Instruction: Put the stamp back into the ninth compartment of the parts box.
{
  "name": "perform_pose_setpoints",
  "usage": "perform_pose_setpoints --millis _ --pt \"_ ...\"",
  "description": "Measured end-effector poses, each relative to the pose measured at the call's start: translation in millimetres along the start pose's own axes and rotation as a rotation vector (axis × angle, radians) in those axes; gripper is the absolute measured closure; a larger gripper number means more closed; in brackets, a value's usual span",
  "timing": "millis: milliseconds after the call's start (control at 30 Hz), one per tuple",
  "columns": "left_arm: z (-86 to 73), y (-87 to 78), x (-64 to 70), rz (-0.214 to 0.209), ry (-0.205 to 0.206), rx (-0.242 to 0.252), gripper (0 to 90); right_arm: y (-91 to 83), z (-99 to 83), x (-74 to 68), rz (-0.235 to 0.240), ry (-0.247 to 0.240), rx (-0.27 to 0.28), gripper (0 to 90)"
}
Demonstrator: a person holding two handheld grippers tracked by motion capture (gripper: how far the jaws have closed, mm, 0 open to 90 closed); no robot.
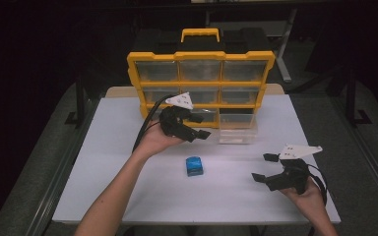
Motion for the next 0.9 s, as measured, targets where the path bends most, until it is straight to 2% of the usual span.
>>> perform_pose_setpoints --millis 167,300,333,400,467,667,900 --pt "-13.0 -8.6 -2.2 0.015 -0.028 0.004 33.7 2.3 -1.9 0.1 0.0 0.011 -0.013 13.8" --pt "-21.5 -13.9 -4.2 0.021 -0.032 -0.001 32.3 4.0 -2.5 -0.1 0.004 0.015 -0.015 13.8" --pt "-25.9 -17.0 -4.7 0.037 -0.052 0.006 31.3 4.2 -2.2 -0.2 0.002 0.016 -0.015 13.8" --pt "-29.7 -20.9 -5.5 0.047 -0.055 0.013 31.2 4.4 -1.7 -0.1 0.002 0.015 -0.014 13.8" --pt "-32.7 -24.5 -4.7 0.052 -0.075 0.026 30.5 5.1 -0.4 -0.2 0.004 0.019 -0.014 13.8" --pt "-48.1 -36.8 -3.5 0.084 -0.087 0.035 30.0 8.9 -2.4 1.3 0.004 0.017 -0.024 13.8" --pt "-69.4 -46.5 -3.5 0.105 -0.127 0.051 29.9 10.6 -3.4 2.6 -0.005 0.017 -0.037 13.8"
Point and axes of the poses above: each handheld gripper's, and its own axes: y roughly forward along the jaws, z roughly out of its top, x roughly to its right, the point moved 8 cm from there along y, roughly forward along the jaws, and after that the axes turned 8 degrees about -x, right-handed, at the moved point
